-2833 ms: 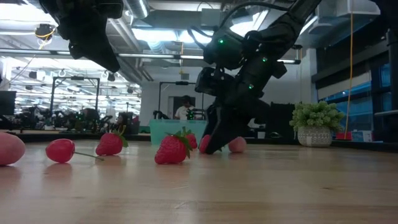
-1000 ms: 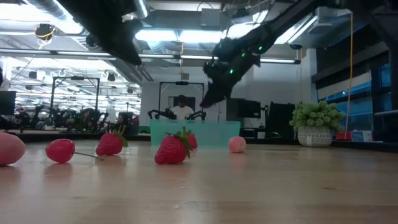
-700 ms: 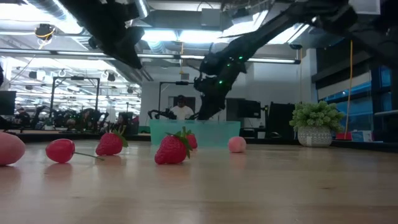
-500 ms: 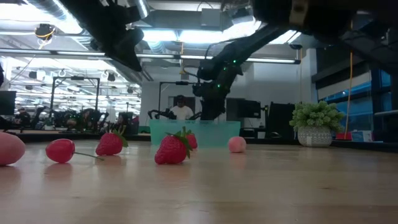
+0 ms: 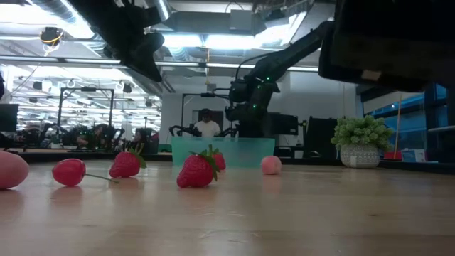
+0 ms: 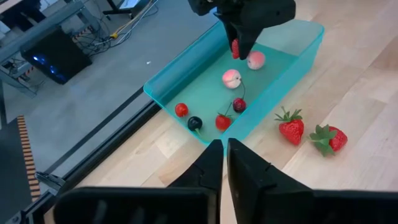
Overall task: Pick and placing Produce into tupperware
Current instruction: Put the red strawberry into the green container
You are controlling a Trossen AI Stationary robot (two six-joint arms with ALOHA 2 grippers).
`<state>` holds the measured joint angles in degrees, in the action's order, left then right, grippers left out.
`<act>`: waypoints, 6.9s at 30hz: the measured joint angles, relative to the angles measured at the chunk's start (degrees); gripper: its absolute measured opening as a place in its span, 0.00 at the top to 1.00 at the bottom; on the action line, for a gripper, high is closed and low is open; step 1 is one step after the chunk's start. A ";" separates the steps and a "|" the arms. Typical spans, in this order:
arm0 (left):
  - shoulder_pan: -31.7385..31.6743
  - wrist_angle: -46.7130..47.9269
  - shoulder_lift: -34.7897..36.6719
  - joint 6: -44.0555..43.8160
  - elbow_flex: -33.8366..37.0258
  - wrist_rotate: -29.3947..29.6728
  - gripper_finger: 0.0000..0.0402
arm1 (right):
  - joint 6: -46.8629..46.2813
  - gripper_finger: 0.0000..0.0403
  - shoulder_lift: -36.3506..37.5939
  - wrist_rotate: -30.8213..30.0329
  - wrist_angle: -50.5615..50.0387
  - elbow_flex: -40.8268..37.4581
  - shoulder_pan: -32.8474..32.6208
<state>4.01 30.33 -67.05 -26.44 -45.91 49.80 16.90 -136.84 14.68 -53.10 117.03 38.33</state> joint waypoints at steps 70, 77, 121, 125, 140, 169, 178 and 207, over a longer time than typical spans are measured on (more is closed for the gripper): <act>0.01 0.02 -0.02 0.00 0.04 0.02 0.91 | -12.36 0.48 41.86 1.49 29.15 -50.95 -24.75; 0.00 0.04 -0.02 0.02 0.04 0.02 0.93 | -11.89 0.48 41.86 1.49 33.14 -51.08 -26.22; 0.00 0.03 -0.02 -0.37 0.04 -0.02 0.76 | -20.92 0.28 22.08 -18.83 43.76 -42.68 -29.72; 0.01 0.03 -0.02 -0.37 0.04 -0.02 0.74 | -21.28 0.28 22.08 -20.35 43.81 -42.68 -30.86; 0.01 0.67 -0.02 -0.35 0.04 -2.33 0.72 | -24.12 0.28 22.08 -21.36 44.05 -46.67 -32.26; 0.02 0.64 -0.02 -0.33 0.04 -3.01 0.72 | -22.45 0.28 17.99 -27.28 56.07 -49.10 -32.04; 0.02 0.63 -0.02 -0.33 0.04 -2.99 0.75 | -23.31 0.34 16.94 -27.16 58.68 -49.06 -31.23; 0.02 0.89 -0.02 -0.33 0.02 -3.30 0.74 | -10.54 0.62 37.27 -19.11 44.36 -44.28 -27.15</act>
<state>4.03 31.22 -67.07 -26.76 -45.89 46.50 6.36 -99.57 -4.44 -8.74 72.75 11.18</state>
